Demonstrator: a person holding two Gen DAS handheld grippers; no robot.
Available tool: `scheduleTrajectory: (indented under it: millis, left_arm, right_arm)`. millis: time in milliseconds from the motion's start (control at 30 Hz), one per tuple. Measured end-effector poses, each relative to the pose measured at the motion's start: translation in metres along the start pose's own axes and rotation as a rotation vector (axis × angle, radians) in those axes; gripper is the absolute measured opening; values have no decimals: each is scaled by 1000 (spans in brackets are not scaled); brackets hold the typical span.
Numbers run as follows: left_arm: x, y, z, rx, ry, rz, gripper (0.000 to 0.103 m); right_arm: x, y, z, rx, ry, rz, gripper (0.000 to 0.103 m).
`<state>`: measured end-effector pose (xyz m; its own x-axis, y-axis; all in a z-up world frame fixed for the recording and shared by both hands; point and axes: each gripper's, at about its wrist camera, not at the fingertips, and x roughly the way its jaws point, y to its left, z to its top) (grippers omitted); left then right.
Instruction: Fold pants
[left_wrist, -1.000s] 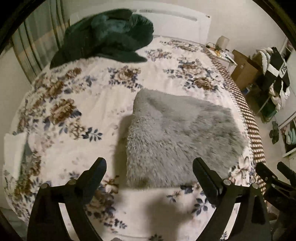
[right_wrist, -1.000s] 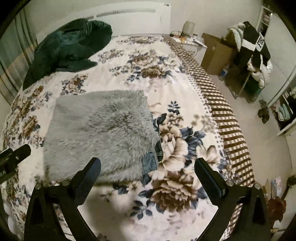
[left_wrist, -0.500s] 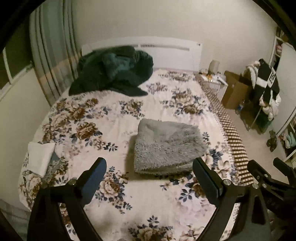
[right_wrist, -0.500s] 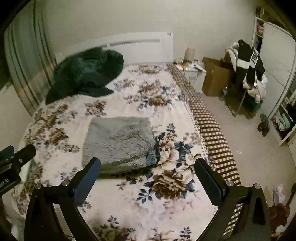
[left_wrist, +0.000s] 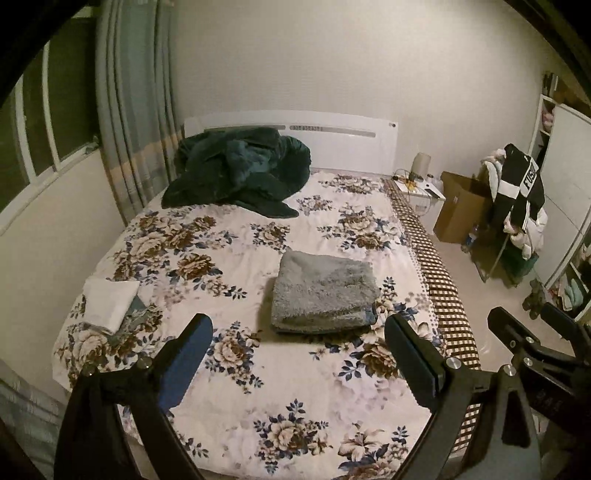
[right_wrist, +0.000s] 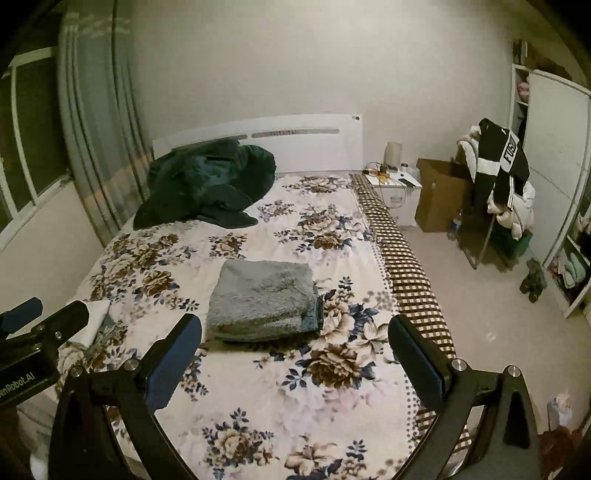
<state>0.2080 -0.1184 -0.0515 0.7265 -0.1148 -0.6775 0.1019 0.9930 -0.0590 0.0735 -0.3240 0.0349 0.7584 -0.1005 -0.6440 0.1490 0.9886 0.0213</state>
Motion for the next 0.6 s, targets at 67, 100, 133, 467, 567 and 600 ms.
scheduleTrajectory:
  millis: [67,100,133,467,567,600]
  left_arm:
    - [-8,1,-2,-4,-2,5,102]
    - [-14,2,-3,-7,-7,9,103]
    - [-18,3,-3,-8,-13,14,103]
    - [-42,8,-12,12,-30,28,103]
    - [-46,10,-16,18,-32,32,103]
    - [-46,10,-16,18,-30,31,103]
  right_arm:
    - [-22,2,-3,-12,-17,-9,103]
    - [-30,3,-4,-17,-22,-9,103]
    - [-39,4,-4,-22,-28,-11,103]
    - [-78,11,-9,-18,-36,-6,103]
    - [-83,11,-10,-14,-45,-12,103]
    - [-89,11,-12,-14,-45,-15,103]
